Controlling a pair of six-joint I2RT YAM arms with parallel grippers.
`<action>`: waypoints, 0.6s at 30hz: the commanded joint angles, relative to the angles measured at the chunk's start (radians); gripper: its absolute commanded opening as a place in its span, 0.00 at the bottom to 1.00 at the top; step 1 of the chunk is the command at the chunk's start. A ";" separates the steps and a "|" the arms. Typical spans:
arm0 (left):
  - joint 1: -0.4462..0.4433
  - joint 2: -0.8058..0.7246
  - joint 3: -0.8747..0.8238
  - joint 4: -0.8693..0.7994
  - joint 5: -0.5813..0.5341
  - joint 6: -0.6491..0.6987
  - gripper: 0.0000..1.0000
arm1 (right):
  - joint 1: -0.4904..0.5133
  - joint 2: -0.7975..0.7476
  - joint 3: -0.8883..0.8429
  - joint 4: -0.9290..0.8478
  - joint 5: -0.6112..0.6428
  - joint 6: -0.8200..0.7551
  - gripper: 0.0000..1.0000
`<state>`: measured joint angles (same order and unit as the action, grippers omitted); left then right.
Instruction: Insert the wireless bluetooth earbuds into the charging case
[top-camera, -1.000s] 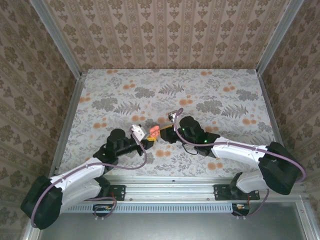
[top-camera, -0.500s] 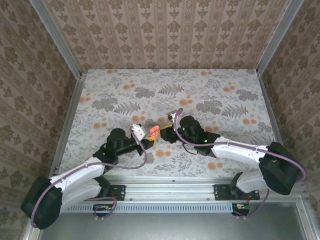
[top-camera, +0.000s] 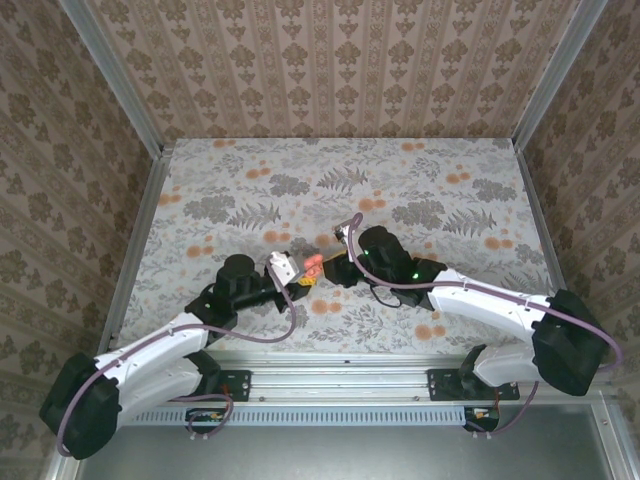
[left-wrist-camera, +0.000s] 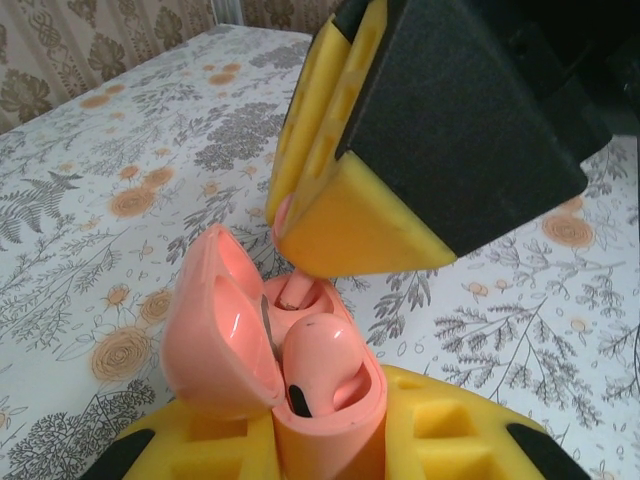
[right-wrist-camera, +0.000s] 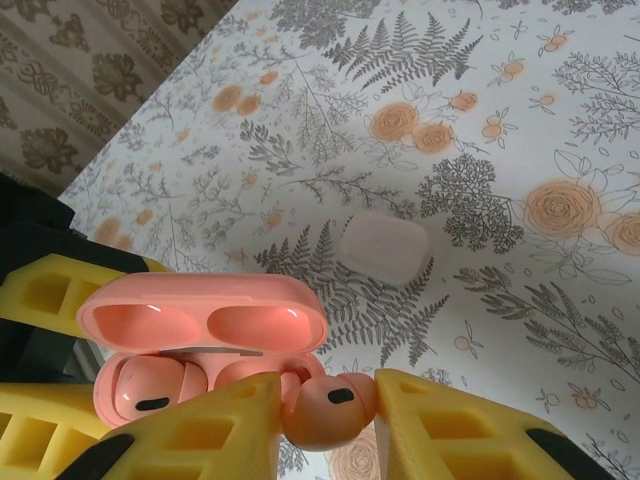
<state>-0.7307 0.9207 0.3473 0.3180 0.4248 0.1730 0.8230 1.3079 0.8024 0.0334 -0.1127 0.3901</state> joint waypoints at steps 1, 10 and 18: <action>-0.011 -0.015 0.049 -0.050 0.013 0.093 0.03 | 0.007 -0.034 0.051 -0.100 -0.023 -0.035 0.30; -0.037 -0.015 0.053 -0.082 -0.001 0.153 0.04 | 0.006 -0.031 0.110 -0.193 -0.021 -0.060 0.30; -0.048 -0.030 0.046 -0.083 -0.030 0.162 0.04 | 0.006 -0.014 0.135 -0.241 -0.025 -0.071 0.30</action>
<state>-0.7677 0.9157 0.3664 0.2306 0.4107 0.3054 0.8238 1.2930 0.9062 -0.1658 -0.1200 0.3386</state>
